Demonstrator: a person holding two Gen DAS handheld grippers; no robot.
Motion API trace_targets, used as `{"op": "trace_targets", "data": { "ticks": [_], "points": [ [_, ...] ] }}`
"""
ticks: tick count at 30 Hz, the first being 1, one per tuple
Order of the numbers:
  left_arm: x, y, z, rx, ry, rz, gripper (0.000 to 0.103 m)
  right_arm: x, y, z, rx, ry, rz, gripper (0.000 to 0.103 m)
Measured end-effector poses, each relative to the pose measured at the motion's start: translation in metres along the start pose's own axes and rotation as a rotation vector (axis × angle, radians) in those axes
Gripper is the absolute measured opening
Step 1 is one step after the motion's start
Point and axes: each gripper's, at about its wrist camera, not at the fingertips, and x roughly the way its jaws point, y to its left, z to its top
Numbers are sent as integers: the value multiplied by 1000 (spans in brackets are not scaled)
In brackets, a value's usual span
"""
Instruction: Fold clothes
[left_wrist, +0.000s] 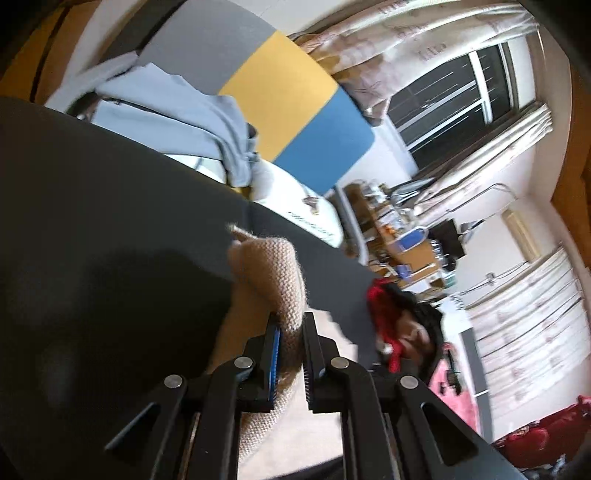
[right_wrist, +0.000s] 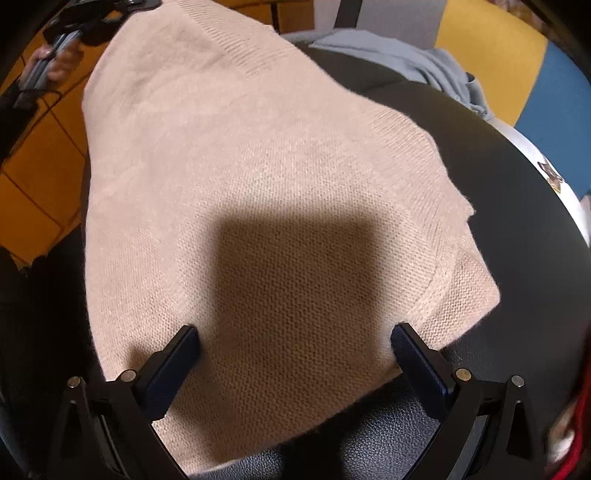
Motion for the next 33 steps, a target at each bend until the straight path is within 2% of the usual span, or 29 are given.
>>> {"op": "trace_targets", "data": {
  "ticks": [4, 9, 14, 16, 20, 27, 30, 33],
  "points": [
    [18, -35, -7, -61, -14, -83, 9, -3, -3, -7, 25, -56, -3, 103],
    [59, -79, -16, -84, 7, -144, 8, -6, -7, -16, 47, -116, -2, 103],
    [122, -113, -32, -121, 74, -196, 7, -8, -11, -23, 70, -167, -5, 103],
    [153, -120, -44, -136, 120, -180, 7, -9, -13, -26, 78, -185, -6, 103],
    [215, -117, -74, -215, 215, -156, 6, -11, -16, -33, 93, -223, -2, 103],
    [274, -105, -102, -260, 290, -77, 6, -15, -22, -39, 114, -256, 16, 103],
    [294, -89, -111, -383, 365, -119, 6, -16, -23, -41, 114, -263, 17, 103],
    [280, -103, -102, -342, 380, -161, 12, -17, -24, -43, 112, -266, 13, 103]
  ]
}}
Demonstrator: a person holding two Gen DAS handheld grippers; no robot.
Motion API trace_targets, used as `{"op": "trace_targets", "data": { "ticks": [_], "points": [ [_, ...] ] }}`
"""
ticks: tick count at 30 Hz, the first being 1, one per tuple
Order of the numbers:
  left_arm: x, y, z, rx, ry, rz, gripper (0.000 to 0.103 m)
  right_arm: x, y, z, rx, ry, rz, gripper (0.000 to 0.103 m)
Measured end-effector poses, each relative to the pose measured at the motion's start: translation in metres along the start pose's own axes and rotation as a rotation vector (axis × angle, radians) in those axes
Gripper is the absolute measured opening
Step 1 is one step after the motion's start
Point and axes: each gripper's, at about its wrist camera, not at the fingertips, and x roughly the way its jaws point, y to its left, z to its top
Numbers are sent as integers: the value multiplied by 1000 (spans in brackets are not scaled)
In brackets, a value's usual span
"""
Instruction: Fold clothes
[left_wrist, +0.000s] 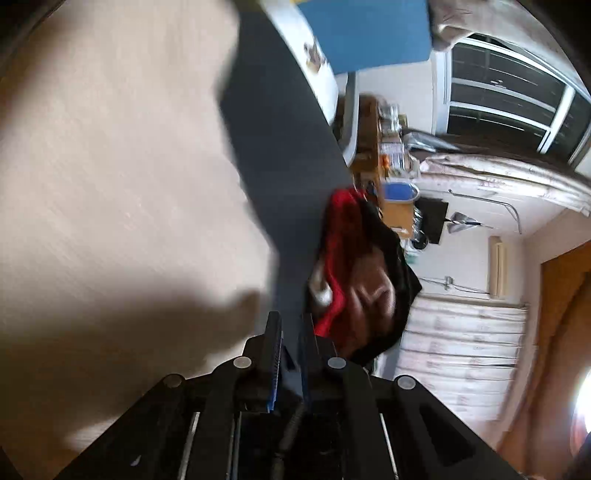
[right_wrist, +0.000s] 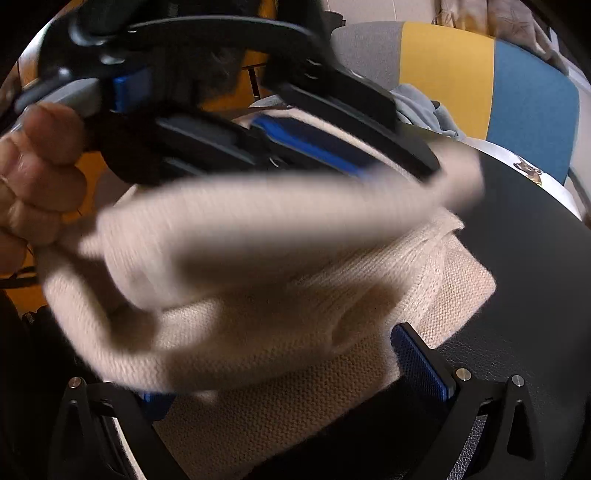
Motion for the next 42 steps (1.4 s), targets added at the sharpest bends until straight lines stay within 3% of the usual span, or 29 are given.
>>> {"op": "trace_targets", "data": {
  "ticks": [6, 8, 12, 15, 18, 19, 23, 25, 27, 30, 32, 33, 36, 38, 42],
  "points": [
    [-29, -42, -5, 114, 42, -56, 16, -15, 0, -8, -4, -6, -35, 103],
    [-39, -56, -7, 152, 56, -75, 19, -24, -2, -16, 35, 33, -32, 103],
    [-114, -46, 2, 284, -132, 16, 23, -56, 9, -25, 98, 37, 14, 103],
    [-155, -18, 2, 332, -256, 132, 23, -79, 28, -22, 109, 13, 133, 103],
    [-158, 6, -8, 381, -295, 276, 23, -109, 78, -42, 72, 33, 279, 103],
    [-156, 12, -11, 401, -292, 300, 23, -100, 88, -30, 66, 52, 343, 103],
    [-134, 28, -26, 467, -264, 305, 25, -59, 109, -13, 107, 194, 618, 103],
    [-125, 38, -31, 494, -235, 312, 26, -40, 116, -16, 158, 266, 666, 103],
    [-124, 55, -34, 500, -221, 300, 26, -40, 116, -28, 199, 276, 708, 103],
    [-125, 64, -38, 496, -227, 251, 26, -55, 98, -63, 295, 266, 690, 103],
    [-127, 66, -40, 484, -229, 210, 26, -68, 79, -91, 386, 228, 635, 81],
    [-127, 67, -41, 479, -233, 198, 26, -74, 71, -98, 432, 205, 620, 81],
    [-136, 67, -50, 485, -255, 187, 29, -101, 58, -111, 512, 109, 526, 85],
    [-144, 68, -57, 497, -272, 183, 30, -116, 51, -107, 525, 39, 433, 103],
    [-160, 70, -70, 524, -307, 170, 33, -105, 13, -58, 546, -80, 256, 103]
  ]
}}
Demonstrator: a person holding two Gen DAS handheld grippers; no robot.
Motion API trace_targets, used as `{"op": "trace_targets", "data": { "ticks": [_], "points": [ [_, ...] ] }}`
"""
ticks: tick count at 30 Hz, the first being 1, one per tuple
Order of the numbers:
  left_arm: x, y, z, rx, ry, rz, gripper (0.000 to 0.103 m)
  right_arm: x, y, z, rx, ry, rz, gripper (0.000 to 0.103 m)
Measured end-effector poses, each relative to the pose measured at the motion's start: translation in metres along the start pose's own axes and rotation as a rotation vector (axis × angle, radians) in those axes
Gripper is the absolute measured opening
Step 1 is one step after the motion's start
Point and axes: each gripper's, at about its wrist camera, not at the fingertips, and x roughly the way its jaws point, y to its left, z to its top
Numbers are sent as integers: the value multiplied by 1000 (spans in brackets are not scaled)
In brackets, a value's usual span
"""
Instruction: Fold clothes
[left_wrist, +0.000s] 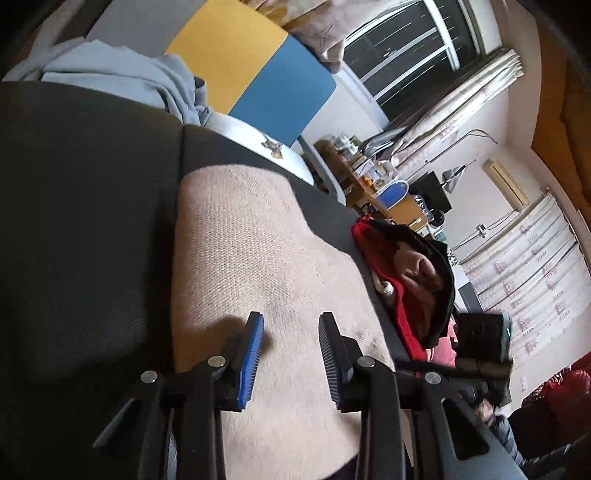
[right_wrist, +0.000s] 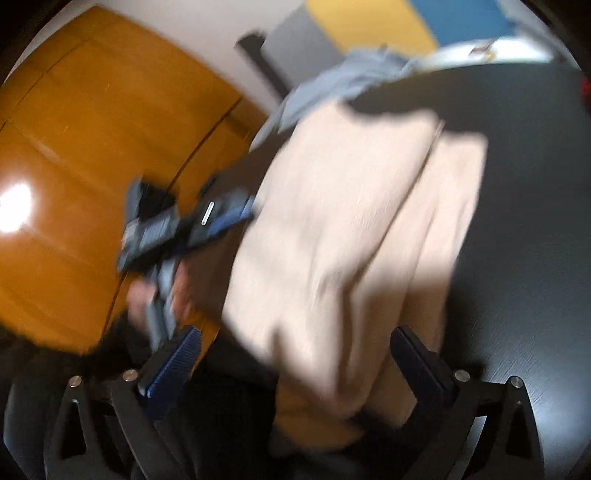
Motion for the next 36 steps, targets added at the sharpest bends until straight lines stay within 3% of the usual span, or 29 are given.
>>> {"op": "trace_targets", "data": {
  "ticks": [4, 7, 12, 13, 15, 16, 18, 20, 22, 23, 25, 28, 30, 31, 32, 33, 36],
  "points": [
    [-7, 3, -8, 8, -7, 9, 36, 21, -7, 42, -10, -93, -143, 103],
    [-5, 6, -12, 7, -5, 0, 36, 42, -6, 55, -1, -78, -141, 103],
    [9, -5, -20, 50, 12, -13, 37, 93, 3, 63, 71, -62, -134, 90],
    [11, -9, -21, 64, 16, -14, 38, 96, 3, 64, 76, -58, -132, 85],
    [14, -15, -23, 101, 28, -16, 38, 95, 7, 63, 61, -70, -174, 53],
    [16, -18, -25, 122, 41, -18, 38, 91, 7, 65, 65, -77, -204, 23],
    [20, -24, -28, 165, 68, -21, 43, 77, 19, 71, 42, -102, -244, 17],
    [32, -23, -34, 188, 135, 6, 43, 64, 42, 78, -60, -150, -322, 12],
    [46, -19, -41, 185, 204, 35, 42, 62, 42, 77, -124, -141, -482, 12],
    [47, -20, -45, 192, 200, 44, 42, 71, 26, 71, -109, -103, -556, 12],
    [44, -24, -48, 204, 193, 48, 42, 85, -7, 56, -56, -60, -586, 12],
    [37, -23, -43, 168, 180, 19, 42, 73, -17, 47, 18, -134, -522, 17],
    [32, -21, -23, 173, 130, 39, 42, 74, -16, 46, 6, -150, -531, 20],
    [30, -20, -12, 178, 103, 51, 42, 72, -14, 47, 1, -155, -550, 25],
    [28, -20, -1, 183, 76, 64, 43, 71, -13, 48, -4, -159, -569, 47],
    [25, -19, 9, 187, 48, 77, 44, 68, -11, 50, -8, -167, -586, 58],
    [19, -17, 42, 201, -33, 115, 44, 49, 13, 58, -66, -244, -580, 62]
  ]
}}
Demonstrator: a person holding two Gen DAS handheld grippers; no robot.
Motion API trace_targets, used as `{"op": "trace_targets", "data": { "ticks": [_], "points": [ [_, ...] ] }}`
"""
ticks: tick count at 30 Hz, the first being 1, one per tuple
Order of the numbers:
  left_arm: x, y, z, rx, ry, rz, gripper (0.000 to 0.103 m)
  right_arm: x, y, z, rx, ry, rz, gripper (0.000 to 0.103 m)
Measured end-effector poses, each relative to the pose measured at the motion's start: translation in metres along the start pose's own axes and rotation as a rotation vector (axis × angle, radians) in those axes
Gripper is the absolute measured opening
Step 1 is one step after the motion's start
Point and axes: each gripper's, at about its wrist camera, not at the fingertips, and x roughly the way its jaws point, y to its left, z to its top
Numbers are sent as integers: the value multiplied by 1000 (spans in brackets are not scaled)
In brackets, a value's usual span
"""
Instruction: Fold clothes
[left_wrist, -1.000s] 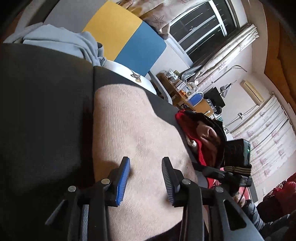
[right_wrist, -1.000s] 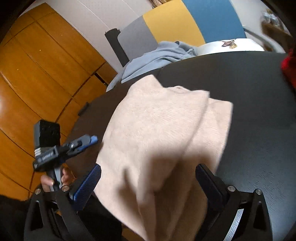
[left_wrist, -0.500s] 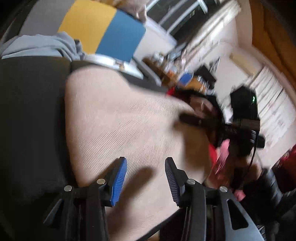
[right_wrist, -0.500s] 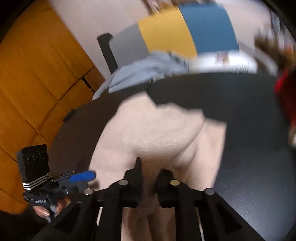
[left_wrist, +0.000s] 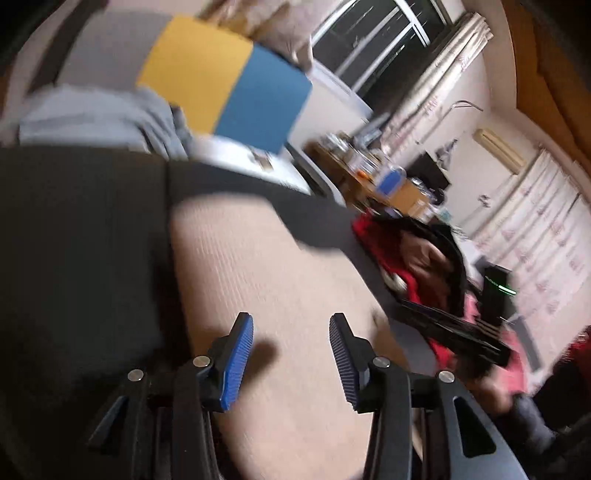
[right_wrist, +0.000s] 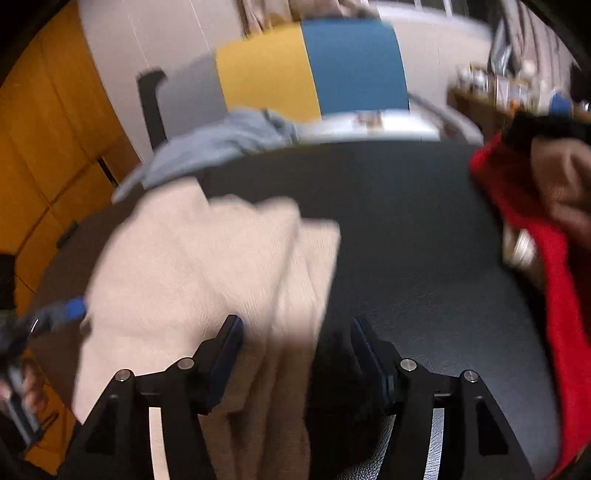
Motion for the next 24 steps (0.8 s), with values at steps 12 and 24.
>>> {"op": "trace_targets", "data": {
  "ticks": [12, 24],
  "points": [
    [133, -19, 46, 215, 237, 141, 46, 19, 83, -49, -383, 33, 22, 63],
    [172, -39, 45, 295, 257, 284, 46, 21, 73, -66, -340, -88, -20, 69]
  ]
}}
